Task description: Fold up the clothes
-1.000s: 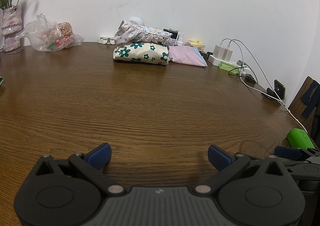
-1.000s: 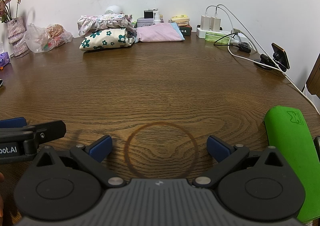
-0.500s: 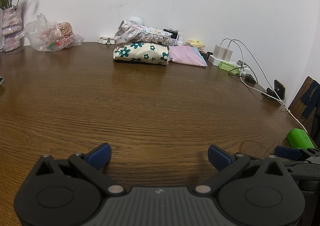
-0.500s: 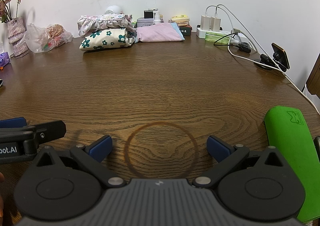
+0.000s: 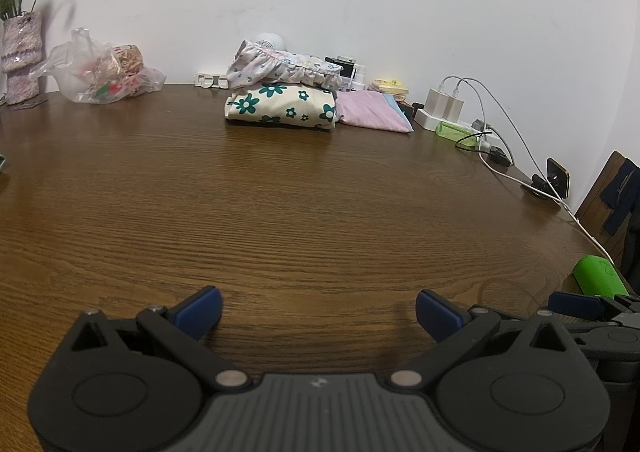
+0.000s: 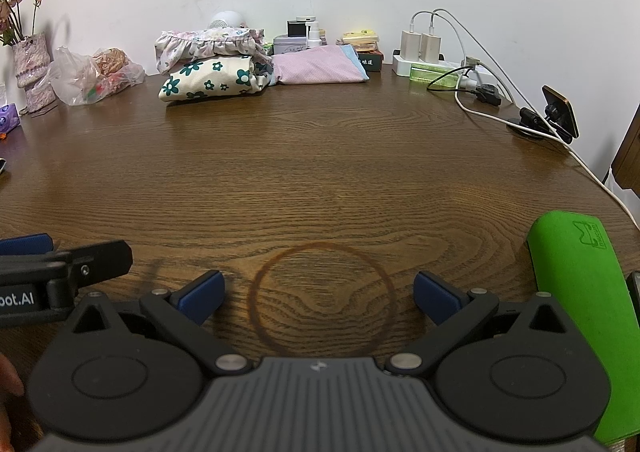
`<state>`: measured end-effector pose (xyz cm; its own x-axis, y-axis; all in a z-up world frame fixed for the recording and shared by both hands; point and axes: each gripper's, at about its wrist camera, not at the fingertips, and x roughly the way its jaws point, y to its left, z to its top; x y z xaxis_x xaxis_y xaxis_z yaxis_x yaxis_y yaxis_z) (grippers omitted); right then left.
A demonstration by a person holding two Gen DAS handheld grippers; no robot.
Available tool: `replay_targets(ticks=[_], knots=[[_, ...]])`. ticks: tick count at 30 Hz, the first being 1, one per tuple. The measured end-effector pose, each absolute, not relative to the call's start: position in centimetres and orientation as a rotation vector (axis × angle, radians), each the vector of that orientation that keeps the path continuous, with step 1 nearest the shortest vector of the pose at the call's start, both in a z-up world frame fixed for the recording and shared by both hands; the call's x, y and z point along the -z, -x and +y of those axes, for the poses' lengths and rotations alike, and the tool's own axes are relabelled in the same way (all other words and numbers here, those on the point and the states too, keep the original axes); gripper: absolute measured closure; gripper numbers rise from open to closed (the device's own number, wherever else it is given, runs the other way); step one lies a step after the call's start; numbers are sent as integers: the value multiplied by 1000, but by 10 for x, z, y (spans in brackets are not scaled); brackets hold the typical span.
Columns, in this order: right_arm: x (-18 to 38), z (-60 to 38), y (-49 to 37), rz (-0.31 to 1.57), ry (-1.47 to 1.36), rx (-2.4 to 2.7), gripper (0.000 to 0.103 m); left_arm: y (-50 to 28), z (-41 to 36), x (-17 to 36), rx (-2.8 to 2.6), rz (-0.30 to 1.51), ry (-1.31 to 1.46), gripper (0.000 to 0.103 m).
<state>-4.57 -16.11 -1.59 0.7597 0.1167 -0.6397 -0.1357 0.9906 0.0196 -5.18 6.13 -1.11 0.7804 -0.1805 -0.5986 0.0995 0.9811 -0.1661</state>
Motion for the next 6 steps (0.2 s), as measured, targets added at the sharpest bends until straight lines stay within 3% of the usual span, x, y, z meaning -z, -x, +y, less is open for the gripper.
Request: replay_targets(ticks=[6], knots=[[16,-161,46,694,29,-137,1,52,61,11,152,659,126,0]])
